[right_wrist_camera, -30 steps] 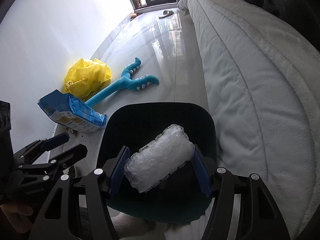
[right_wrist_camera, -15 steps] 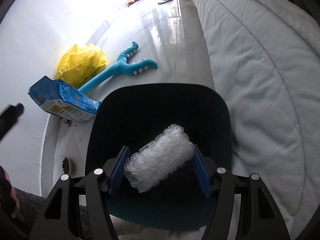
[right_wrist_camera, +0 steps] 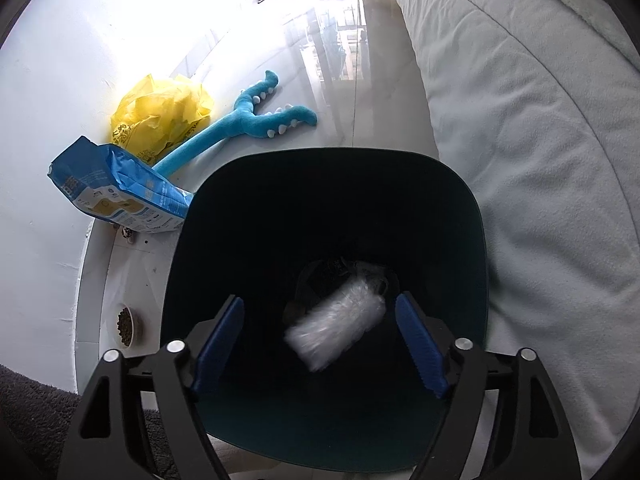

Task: Collect trash
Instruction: 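Open the left tool to drop its roll while the right tool releases its roll, then move both tools back over the bed toward the white tissue balls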

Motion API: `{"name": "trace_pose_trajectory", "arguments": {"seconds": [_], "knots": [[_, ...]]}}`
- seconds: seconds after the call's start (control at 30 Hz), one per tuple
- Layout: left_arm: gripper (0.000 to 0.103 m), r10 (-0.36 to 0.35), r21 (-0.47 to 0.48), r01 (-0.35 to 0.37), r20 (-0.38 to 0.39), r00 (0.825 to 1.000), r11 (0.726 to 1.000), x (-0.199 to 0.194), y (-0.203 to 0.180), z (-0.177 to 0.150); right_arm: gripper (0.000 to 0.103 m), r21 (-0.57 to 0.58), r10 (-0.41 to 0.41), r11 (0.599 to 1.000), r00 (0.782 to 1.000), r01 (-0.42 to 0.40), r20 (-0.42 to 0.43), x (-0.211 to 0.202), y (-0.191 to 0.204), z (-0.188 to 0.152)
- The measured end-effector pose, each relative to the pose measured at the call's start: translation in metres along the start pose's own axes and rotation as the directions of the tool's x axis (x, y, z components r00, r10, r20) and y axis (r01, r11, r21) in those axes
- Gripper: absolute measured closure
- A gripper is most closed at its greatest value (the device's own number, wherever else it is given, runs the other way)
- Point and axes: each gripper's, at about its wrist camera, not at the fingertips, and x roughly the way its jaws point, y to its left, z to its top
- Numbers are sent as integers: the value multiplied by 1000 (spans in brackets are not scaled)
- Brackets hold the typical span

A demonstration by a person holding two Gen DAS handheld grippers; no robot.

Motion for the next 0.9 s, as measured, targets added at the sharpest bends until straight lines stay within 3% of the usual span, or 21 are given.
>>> {"name": "trace_pose_trajectory", "arguments": {"seconds": [0.4,0.73,0.9], "knots": [[14,-38,2,38,80,996,999,-19,-17,16,16,-31,44,999,987,-40,154,-50,3,7],[14,-49,60,40,144,988,997,-37,-55,31,15,-80,112,993,935,-91,336,-120,-13,2],[13,-101,98,85,167,981,992,-43,-85,38,15,-76,102,994,903,-77,417,-158,-34,-1]]}}
